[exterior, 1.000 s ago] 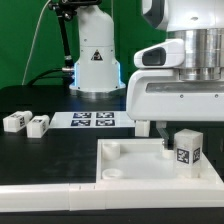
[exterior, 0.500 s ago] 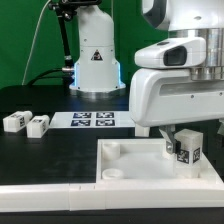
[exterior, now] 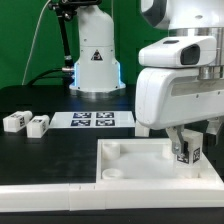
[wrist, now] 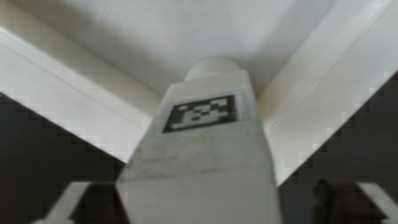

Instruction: Assemble one leg

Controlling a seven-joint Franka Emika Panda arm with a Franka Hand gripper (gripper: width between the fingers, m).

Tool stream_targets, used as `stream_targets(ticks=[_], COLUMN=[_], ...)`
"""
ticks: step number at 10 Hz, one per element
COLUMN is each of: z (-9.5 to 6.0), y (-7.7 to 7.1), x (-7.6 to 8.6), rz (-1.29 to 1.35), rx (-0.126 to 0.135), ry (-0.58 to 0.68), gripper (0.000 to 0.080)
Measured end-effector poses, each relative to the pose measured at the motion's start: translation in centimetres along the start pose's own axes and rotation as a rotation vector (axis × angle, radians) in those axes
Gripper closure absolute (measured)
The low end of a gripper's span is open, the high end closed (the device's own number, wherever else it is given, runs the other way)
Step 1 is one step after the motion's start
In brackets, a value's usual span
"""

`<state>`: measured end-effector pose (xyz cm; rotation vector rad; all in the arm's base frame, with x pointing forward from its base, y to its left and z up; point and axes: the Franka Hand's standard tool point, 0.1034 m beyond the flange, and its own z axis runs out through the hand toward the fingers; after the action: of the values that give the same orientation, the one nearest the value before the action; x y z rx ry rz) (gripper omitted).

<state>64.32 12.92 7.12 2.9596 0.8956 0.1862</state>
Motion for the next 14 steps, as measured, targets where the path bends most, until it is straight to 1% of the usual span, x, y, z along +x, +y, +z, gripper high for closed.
stream_targets(ticks=[1,2,6,7,9,10,12,13,14], z=[0.0,0.0,0.0,0.1,0.1,0.1,0.2,0.2,0.2], y=[0.0,0.0,0.1,0.2,0.6,0.9,1.0,1.2,1.6], x=[0.0,0.0,0.0,-0.1,-0.2,-0.4,-0.5,-0.6,-0.8], rz=[0.0,0.0,0.08,0.301,0.582,0.755,0.987,1.116,1.16], rx=[0.0,0.0,0.001,0.005,0.001,-0.006,-0.017,-0.029,-0.039], ry=[0.0,0.0,0.0,0.001,0.003,0.002,0.002,0.001,0.005], gripper=[0.0422,0.0509,0.0509,0.0509,0.0509,0.0509,0.0509,0.05,0.0496])
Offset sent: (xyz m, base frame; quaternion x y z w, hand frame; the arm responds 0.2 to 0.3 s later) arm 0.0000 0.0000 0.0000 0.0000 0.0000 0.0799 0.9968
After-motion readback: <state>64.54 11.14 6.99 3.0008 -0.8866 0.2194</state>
